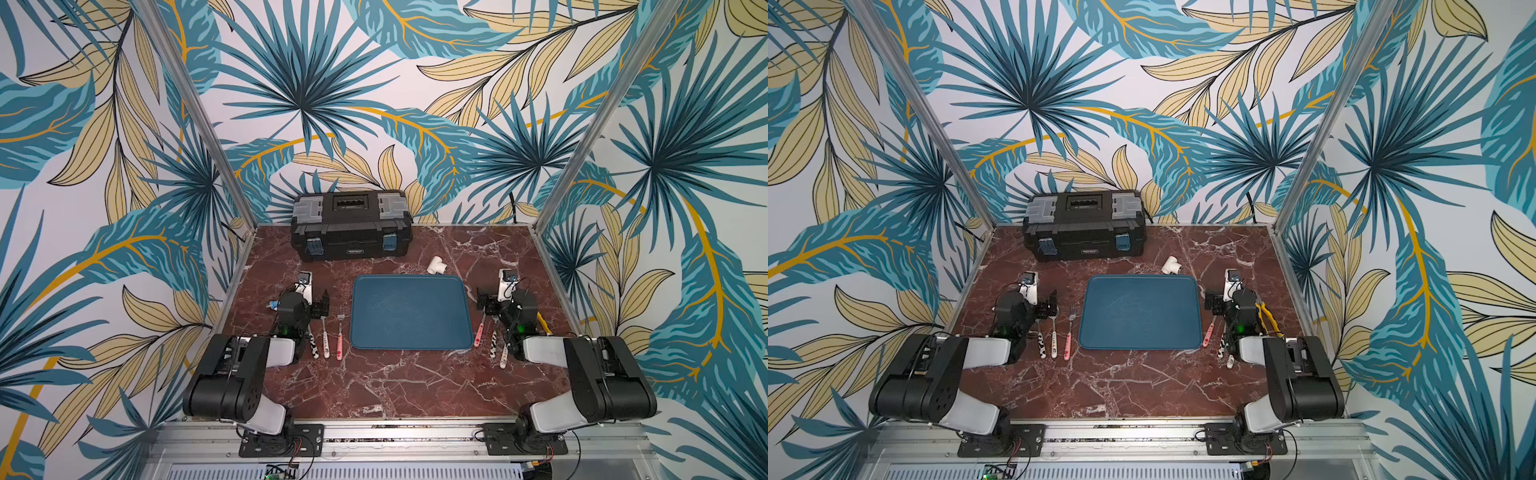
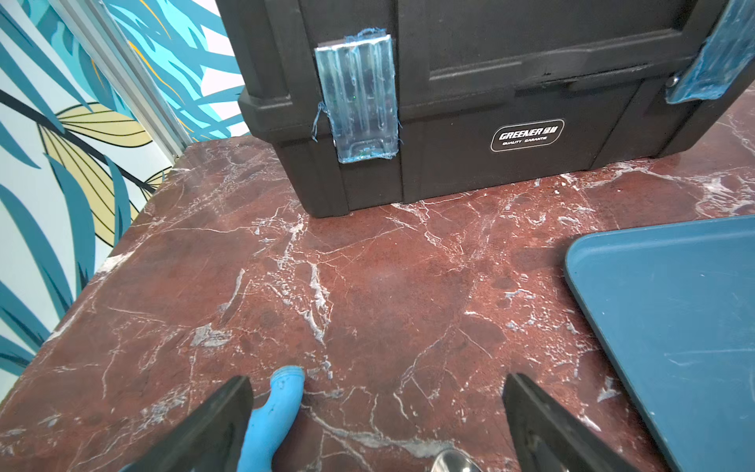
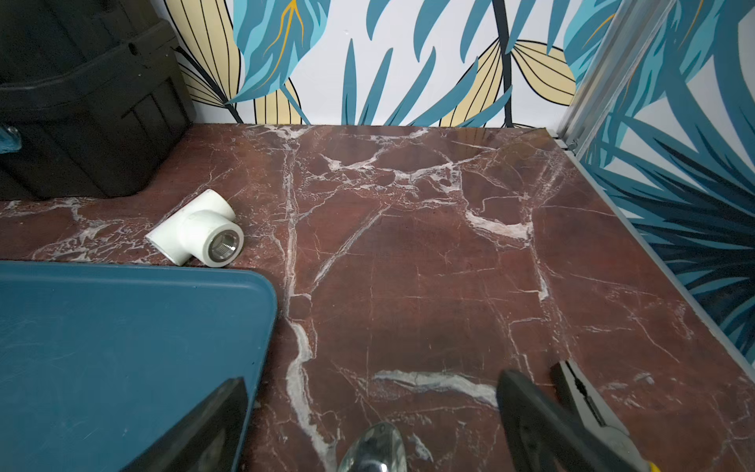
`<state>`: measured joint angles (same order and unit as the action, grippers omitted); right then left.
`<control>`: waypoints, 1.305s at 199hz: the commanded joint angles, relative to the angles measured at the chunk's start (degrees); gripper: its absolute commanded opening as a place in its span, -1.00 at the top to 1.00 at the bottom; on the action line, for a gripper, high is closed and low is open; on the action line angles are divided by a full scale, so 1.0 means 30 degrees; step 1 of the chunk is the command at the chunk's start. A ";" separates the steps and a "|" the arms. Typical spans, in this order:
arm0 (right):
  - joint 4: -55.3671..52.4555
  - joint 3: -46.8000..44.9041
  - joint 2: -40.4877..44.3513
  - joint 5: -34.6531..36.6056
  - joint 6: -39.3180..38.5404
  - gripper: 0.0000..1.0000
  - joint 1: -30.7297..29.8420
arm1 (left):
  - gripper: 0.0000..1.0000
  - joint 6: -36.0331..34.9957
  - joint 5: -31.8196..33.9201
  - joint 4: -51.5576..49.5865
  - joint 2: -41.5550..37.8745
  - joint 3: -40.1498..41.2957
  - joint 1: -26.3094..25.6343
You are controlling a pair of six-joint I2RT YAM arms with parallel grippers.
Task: Set the spoon and fork side by side
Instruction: Pick up the fork at the center of the board.
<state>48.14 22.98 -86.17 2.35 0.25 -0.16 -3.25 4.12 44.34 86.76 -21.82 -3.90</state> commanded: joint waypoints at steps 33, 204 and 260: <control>0.0330 0.0119 -0.0108 0.0184 0.0151 -0.99 -0.0124 | -1.00 -0.0234 0.0178 0.0631 0.0107 -0.0637 0.0158; 0.0396 0.0074 -0.0083 0.0249 0.0138 -0.99 -0.0108 | -1.00 0.0073 0.1218 0.0326 -0.0343 -0.0821 0.0158; -1.4117 0.7845 0.3078 0.3910 0.5152 -0.99 -0.0150 | -1.00 0.3717 0.4687 -1.4842 -0.7334 -0.8195 -0.0312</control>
<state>26.28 37.58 -81.95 8.19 4.49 -0.25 -0.56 12.27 19.86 72.60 -34.83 -4.16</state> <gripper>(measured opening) 0.994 0.999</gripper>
